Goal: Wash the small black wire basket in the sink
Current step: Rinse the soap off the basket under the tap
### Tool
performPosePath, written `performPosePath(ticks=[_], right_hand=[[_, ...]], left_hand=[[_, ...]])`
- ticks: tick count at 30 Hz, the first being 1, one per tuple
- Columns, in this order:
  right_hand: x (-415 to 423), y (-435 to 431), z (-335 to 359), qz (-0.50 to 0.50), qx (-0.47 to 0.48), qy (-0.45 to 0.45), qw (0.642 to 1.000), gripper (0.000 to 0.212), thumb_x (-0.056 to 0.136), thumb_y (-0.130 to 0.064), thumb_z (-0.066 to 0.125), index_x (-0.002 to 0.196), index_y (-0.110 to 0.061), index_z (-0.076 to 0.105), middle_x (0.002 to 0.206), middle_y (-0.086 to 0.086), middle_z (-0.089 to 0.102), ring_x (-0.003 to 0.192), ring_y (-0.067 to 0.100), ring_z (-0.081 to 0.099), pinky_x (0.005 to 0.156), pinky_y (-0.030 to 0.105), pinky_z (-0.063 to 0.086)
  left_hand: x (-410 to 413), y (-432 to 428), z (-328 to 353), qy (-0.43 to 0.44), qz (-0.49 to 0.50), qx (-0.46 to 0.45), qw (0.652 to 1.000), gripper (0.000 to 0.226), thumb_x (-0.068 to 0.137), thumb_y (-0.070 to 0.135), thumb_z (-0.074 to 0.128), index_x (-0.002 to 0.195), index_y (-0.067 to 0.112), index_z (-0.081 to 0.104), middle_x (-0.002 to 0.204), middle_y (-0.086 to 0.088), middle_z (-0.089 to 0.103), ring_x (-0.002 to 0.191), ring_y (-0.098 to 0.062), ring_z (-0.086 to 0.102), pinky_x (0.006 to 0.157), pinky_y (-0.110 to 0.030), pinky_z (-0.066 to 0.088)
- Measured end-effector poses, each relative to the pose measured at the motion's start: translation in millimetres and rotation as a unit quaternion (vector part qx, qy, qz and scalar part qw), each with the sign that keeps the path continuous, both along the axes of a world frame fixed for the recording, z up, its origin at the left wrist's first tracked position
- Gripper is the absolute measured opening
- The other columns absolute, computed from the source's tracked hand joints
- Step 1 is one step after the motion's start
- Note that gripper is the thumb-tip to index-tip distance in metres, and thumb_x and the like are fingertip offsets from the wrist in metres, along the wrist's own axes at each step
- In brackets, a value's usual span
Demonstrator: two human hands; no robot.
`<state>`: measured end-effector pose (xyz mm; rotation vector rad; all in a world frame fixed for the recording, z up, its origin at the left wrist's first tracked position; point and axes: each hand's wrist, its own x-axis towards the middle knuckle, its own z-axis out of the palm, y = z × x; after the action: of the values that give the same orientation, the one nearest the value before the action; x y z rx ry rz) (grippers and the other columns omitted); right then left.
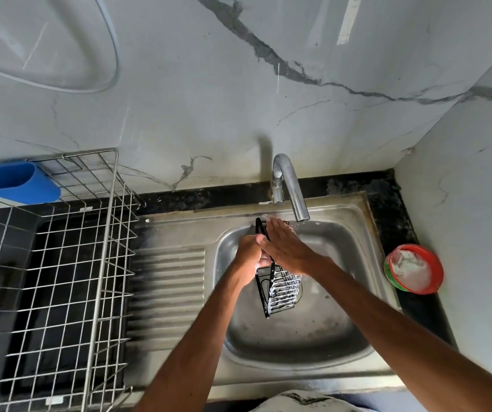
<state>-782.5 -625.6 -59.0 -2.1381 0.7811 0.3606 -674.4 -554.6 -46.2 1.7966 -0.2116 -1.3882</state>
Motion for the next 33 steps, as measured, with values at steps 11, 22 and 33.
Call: performPosePath(ticks=[11,22,33], right_hand=[[12,-16,8,-0.050,0.038,-0.006,0.998,0.079,0.105,-0.058,0.008,0.158,0.000,0.006,0.167,0.020,0.006,0.156,0.030,0.005,0.126,0.042,0.011],[-46,25,-7,-0.003,-0.034,-0.050,0.998,0.080,0.098,-0.067,0.001,0.158,-0.018,-0.020,0.164,-0.001,-0.029,0.149,0.008,-0.031,0.125,0.033,-0.011],[-70,69,18,0.011,-0.101,-0.089,0.991,0.081,0.099,-0.066,0.002,0.159,-0.015,-0.016,0.167,0.001,-0.023,0.152,0.010,-0.025,0.125,0.035,-0.012]], left_hand=[[-3,8,4,0.033,-0.012,-0.033,0.999,0.035,0.110,0.009,0.042,0.089,0.005,0.071,0.079,-0.015,0.076,0.065,-0.025,0.072,0.057,-0.032,0.056],[4,9,-8,0.013,0.021,-0.039,0.999,0.021,0.111,0.012,0.046,0.110,0.009,0.066,0.064,0.005,0.071,0.052,-0.009,0.065,0.053,-0.024,0.051],[6,-9,-12,0.006,0.008,-0.011,1.000,0.024,0.112,0.015,0.043,0.116,0.014,0.067,0.096,-0.013,0.074,0.062,-0.013,0.068,0.046,-0.018,0.045]])
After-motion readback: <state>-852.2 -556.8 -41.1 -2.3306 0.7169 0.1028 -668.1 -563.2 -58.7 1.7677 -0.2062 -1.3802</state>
